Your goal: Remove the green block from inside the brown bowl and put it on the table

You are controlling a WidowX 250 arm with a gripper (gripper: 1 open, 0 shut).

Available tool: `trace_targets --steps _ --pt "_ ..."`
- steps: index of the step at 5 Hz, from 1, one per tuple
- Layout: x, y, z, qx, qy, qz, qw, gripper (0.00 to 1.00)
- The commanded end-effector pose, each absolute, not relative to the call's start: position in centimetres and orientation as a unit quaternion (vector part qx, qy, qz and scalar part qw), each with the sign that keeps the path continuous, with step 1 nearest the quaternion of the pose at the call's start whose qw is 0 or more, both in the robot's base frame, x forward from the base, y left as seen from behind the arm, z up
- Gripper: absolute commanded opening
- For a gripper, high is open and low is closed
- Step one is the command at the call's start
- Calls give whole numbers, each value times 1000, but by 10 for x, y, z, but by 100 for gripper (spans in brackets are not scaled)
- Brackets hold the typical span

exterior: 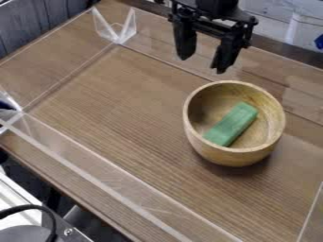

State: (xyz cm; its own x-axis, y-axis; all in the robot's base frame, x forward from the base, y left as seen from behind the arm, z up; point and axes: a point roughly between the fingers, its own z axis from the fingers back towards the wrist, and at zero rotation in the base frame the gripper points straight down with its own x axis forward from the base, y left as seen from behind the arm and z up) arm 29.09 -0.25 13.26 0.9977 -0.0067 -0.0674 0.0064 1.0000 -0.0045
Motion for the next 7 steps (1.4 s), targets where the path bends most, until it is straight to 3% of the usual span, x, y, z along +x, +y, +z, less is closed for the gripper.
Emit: trace_targets --steps 1,7 --pt "290 -10 127 -2 35 -17 999 100" --pt "293 -52 88 -11 31 -95 995 100"
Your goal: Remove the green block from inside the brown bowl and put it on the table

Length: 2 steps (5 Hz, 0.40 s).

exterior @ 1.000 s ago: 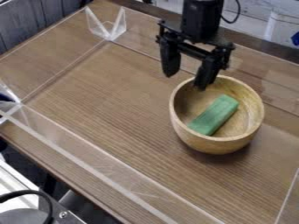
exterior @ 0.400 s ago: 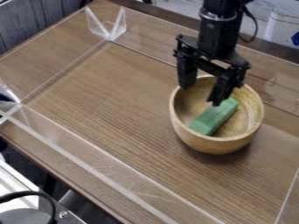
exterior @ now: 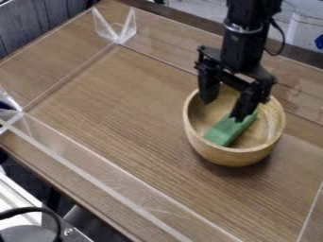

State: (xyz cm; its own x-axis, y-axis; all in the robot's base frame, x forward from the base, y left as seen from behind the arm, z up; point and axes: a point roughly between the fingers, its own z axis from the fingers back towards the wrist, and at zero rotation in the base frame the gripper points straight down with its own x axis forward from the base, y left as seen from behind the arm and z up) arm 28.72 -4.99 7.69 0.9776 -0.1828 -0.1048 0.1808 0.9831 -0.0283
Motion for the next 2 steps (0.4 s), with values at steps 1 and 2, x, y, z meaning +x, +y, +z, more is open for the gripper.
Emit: trace_targets --steps 1,2 --pt "294 -54 82 -12 33 -99 994 100" --pt "296 -56 76 -14 35 -103 994 100"
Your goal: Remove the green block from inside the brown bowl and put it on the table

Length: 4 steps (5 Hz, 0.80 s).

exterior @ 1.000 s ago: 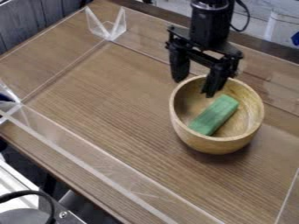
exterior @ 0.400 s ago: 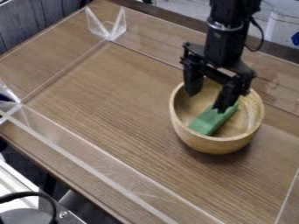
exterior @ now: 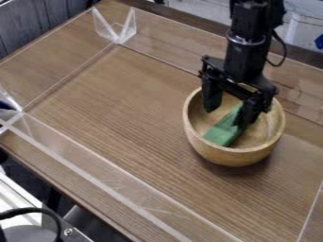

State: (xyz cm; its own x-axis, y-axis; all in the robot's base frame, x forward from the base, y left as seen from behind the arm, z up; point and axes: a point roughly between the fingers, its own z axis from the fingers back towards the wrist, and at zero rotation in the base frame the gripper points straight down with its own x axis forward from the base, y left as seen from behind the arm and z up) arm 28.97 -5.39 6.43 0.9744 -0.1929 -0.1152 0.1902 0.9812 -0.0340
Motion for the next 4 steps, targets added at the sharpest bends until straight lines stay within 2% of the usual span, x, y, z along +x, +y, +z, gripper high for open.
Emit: trace_targets --steps 1,4 --pt "297 -58 72 -15 36 -106 994 100" --pt "302 -62 58 -15 36 -114 993 100"
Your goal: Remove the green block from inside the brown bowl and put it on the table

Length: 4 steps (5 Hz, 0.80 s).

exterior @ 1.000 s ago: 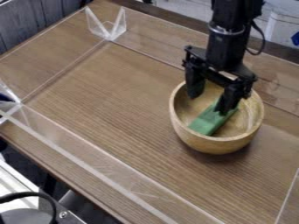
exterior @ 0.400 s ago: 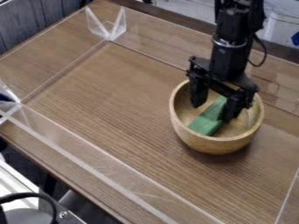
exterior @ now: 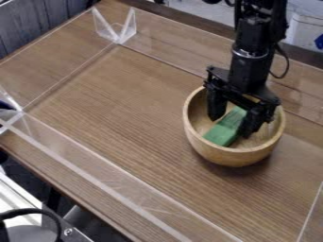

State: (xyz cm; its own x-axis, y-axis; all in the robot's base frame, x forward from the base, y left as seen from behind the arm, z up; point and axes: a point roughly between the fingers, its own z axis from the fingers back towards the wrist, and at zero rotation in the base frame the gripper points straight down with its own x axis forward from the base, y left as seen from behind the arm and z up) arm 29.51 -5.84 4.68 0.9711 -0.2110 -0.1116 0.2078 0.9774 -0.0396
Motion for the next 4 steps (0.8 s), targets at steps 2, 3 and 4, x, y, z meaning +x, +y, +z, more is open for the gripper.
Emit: trace_targets --steps 2,3,4 --pt "304 -63 52 -13 30 -119 992 100" --pt "305 -64 51 -11 26 -121 992 100" --pt "305 -63 49 -9 23 -123 992 100"
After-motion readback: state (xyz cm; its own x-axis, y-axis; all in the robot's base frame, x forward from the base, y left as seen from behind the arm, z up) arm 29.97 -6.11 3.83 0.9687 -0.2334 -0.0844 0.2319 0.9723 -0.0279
